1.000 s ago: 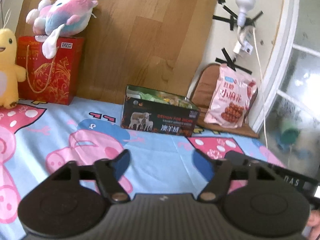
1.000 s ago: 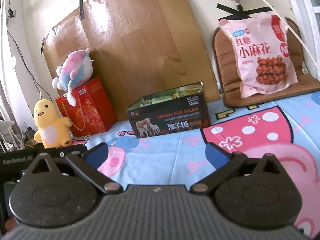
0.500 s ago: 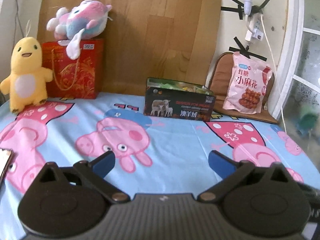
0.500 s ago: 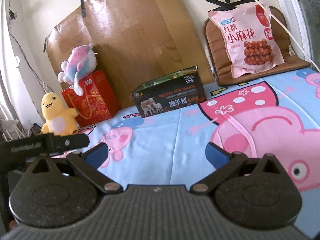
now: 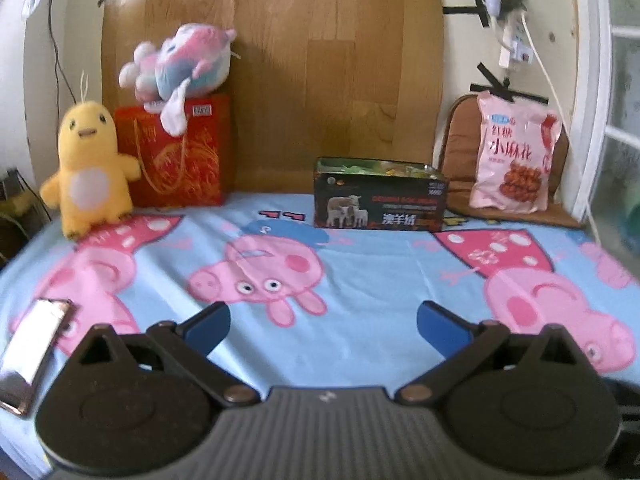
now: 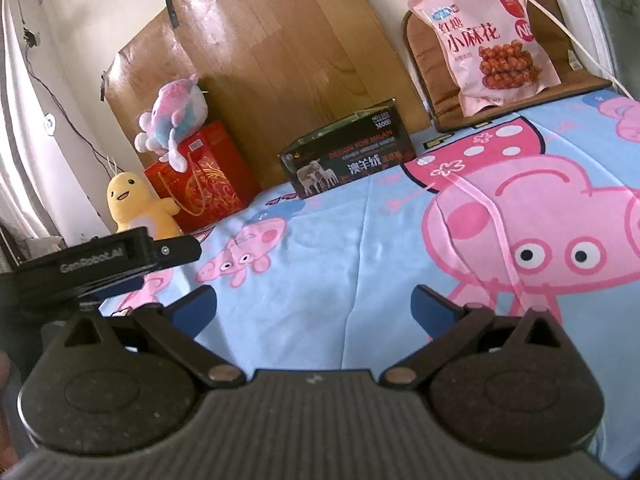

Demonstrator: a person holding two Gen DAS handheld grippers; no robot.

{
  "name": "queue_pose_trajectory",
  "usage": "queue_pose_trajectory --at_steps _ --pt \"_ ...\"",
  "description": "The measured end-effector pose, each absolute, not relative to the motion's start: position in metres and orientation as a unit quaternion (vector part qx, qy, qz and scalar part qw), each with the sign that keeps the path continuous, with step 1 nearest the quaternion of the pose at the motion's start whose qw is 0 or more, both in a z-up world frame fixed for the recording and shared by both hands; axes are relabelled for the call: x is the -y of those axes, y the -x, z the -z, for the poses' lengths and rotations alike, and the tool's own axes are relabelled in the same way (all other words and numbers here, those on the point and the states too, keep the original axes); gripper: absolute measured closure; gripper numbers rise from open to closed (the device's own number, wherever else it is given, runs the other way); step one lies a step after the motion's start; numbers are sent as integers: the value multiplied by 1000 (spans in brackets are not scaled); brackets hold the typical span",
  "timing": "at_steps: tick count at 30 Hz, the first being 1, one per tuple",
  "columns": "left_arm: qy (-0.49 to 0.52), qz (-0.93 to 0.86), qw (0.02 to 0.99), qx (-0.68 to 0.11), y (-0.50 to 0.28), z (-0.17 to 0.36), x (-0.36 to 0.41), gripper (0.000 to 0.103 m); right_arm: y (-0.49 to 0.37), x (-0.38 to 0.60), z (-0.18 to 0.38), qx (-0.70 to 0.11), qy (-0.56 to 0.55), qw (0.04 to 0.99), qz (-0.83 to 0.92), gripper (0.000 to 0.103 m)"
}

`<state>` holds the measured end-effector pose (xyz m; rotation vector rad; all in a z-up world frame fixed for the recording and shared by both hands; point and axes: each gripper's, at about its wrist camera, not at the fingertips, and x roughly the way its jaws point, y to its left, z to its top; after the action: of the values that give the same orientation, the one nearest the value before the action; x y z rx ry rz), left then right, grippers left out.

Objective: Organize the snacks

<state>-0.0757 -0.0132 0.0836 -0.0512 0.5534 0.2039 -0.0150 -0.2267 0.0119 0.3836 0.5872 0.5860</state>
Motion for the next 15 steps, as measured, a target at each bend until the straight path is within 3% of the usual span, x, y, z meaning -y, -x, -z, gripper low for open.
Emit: queue_pose_trajectory --at_steps 15 --pt "-22 -121 955 -271 81 -79 34 0 23 236 -7 -283 -189 899 -274 0"
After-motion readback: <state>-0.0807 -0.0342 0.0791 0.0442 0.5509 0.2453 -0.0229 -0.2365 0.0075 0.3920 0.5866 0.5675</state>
